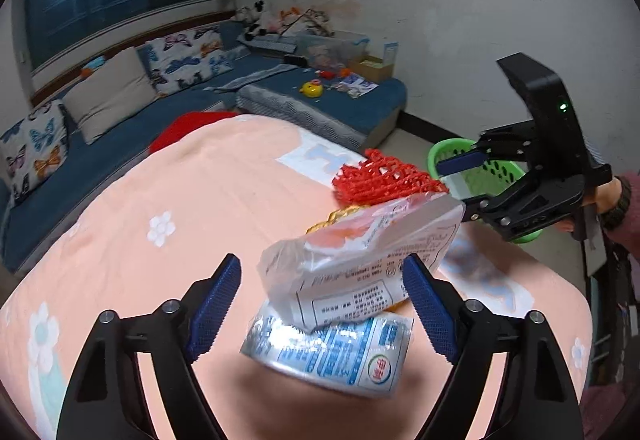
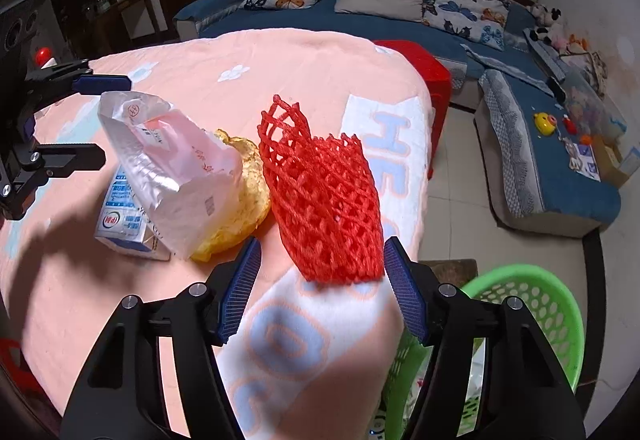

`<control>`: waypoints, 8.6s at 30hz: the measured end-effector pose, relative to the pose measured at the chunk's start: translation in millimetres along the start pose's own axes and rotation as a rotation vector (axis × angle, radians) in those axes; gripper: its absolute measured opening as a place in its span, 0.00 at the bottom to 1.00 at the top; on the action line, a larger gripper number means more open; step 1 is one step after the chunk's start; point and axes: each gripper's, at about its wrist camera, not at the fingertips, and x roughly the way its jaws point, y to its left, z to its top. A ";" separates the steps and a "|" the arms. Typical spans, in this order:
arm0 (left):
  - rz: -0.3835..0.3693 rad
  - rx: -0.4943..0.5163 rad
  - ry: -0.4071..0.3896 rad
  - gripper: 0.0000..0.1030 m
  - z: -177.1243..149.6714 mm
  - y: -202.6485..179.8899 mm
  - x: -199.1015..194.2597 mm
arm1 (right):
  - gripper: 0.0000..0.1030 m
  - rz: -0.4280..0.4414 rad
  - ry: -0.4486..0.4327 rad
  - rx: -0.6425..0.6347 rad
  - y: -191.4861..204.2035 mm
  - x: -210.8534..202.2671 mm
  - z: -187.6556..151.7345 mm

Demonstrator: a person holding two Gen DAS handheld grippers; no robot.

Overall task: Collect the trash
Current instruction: 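Grasp the red foam net with the right tool while the left tool grasps the white packet, then carry the red net to the green basket and release it with the right tool, then lower the white packet into the green basket with the left tool and open it, then grasp the blue-and-white milk packet on the bed with the left tool, then grasp the toasted bread slice with the right tool while the left tool holds the milk packet, then drop the bread into the green basket with the right tool while the left carries the milk packet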

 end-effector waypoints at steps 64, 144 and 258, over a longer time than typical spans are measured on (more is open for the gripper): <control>-0.082 -0.012 -0.069 0.06 55.6 -198.5 30.7 | 0.15 -0.222 -0.067 0.526 -156.6 -126.0 -186.4; 0.581 -0.796 0.127 0.82 -28.0 -25.5 17.2 | 0.70 -0.019 -0.120 0.263 -51.7 -90.9 -110.1; 0.421 -0.606 0.108 0.64 -44.8 -60.5 -25.8 | 0.68 -0.115 -0.058 0.368 -40.6 -54.7 -79.5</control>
